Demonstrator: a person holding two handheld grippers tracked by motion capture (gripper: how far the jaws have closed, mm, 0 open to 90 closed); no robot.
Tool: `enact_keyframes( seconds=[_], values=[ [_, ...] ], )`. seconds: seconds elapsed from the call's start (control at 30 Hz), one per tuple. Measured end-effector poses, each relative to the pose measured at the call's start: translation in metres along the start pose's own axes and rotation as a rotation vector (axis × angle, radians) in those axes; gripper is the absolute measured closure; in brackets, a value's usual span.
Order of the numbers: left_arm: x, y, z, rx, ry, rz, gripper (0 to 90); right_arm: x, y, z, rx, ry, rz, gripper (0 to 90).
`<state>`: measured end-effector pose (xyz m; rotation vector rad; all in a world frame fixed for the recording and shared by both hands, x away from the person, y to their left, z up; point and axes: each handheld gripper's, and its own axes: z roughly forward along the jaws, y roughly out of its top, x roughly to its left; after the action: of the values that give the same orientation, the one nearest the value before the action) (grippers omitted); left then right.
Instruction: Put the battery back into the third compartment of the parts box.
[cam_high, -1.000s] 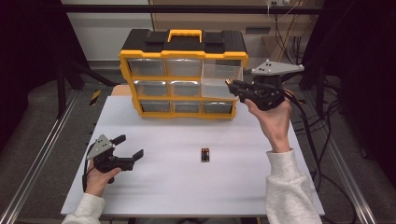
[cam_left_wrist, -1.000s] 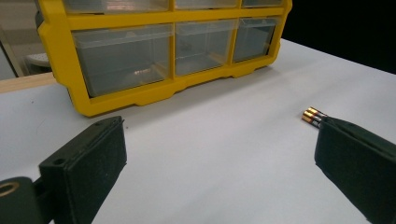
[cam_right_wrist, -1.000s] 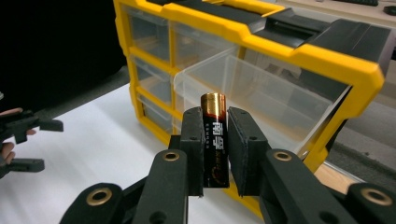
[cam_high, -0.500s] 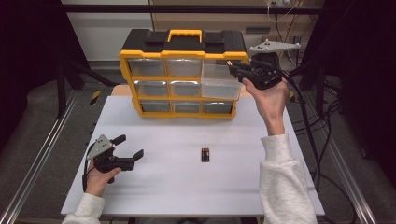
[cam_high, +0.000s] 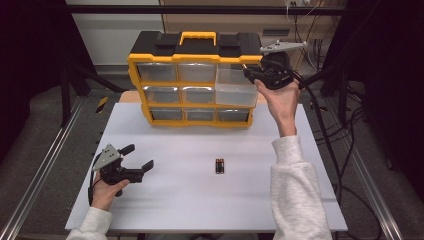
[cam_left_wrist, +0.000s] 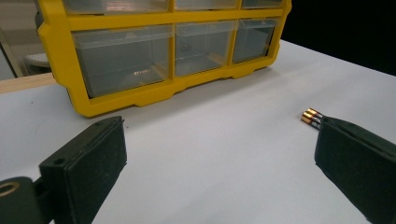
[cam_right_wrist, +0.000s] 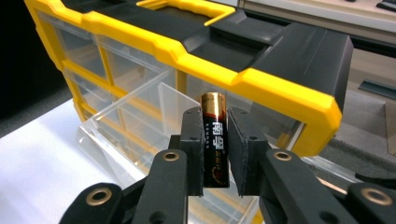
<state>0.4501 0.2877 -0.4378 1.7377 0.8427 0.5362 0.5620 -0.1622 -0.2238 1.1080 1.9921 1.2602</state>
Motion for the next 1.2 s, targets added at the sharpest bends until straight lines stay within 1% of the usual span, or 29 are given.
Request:
enact_keyframes(
  seconds=[0.07, 0.1, 0.17, 0.27, 0.33, 0.37, 0.47, 0.5, 0.6, 0.63, 0.7, 0.8, 0.97, 1.03, 1.07, 1.13, 1.2],
  values=[
    [0.000, 0.000, 0.000, -0.002, -0.001, -0.002, 1.8, 0.000, -0.001, 0.001, 0.006, 0.000, 0.002, 77.2],
    [0.000, 0.000, 0.000, 0.000, 0.000, 0.000, 1.8, -0.001, -0.003, 0.003, 0.022, -0.001, 0.004, 77.1],
    [0.000, 0.000, 0.000, -0.002, 0.001, -0.006, 1.8, -0.002, -0.005, 0.005, 0.035, -0.001, 0.003, 77.2],
    [0.000, 0.000, 0.001, 0.002, 0.000, -0.003, 1.8, -0.002, -0.008, 0.008, 0.053, 0.001, 0.005, 77.1],
    [-0.001, 0.000, 0.001, -0.001, 0.000, -0.006, 1.8, -0.001, -0.008, 0.009, 0.059, -0.002, 0.000, 77.1],
    [0.000, 0.000, 0.000, 0.001, 0.000, -0.003, 1.9, -0.001, -0.009, 0.011, 0.070, -0.003, -0.005, 77.1],
    [0.000, 0.000, 0.000, -0.001, 0.001, -0.007, 1.9, 0.000, -0.009, 0.012, 0.080, -0.003, -0.004, 77.1],
    [0.000, 0.000, 0.000, 0.000, 0.000, -0.004, 1.8, 0.000, -0.010, 0.014, 0.095, -0.007, -0.006, 77.1],
    [0.000, 0.000, 0.000, 0.000, -0.001, -0.003, 1.9, 0.000, -0.010, 0.016, 0.110, -0.016, -0.011, 77.0],
    [0.000, 0.000, 0.000, -0.001, 0.000, -0.006, 1.9, 0.001, -0.011, 0.018, 0.125, -0.026, -0.016, 76.9],
    [0.000, 0.000, 0.000, -0.002, 0.000, -0.006, 1.9, 0.001, -0.011, 0.019, 0.124, -0.025, -0.007, 76.8],
    [0.000, 0.000, 0.000, -0.001, 0.000, -0.006, 1.9, 0.000, -0.011, 0.019, 0.122, -0.027, -0.006, 76.6],
    [0.000, 0.000, 0.000, -0.002, -0.001, -0.003, 1.8, -0.002, -0.008, 0.007, 0.022, -0.009, 0.015, 67.5],
    [0.000, 0.000, 0.000, -0.003, 0.000, -0.004, 1.8, -0.002, -0.007, -0.001, -0.026, 0.006, 0.018, 61.1],
    [0.000, 0.000, 0.000, -0.003, 0.000, -0.004, 1.9, -0.002, -0.007, -0.001, -0.026, 0.006, 0.018, 61.1],
    [0.000, 0.000, 0.000, -0.003, 0.000, -0.004, 1.9, -0.002, -0.007, -0.008, -0.066, 0.023, 0.027, 53.0],
    [0.000, 0.000, 0.000, -0.002, 0.000, -0.003, 1.9, -0.001, -0.009, -0.014, -0.101, 0.028, 0.025, 41.3]
  ],
)
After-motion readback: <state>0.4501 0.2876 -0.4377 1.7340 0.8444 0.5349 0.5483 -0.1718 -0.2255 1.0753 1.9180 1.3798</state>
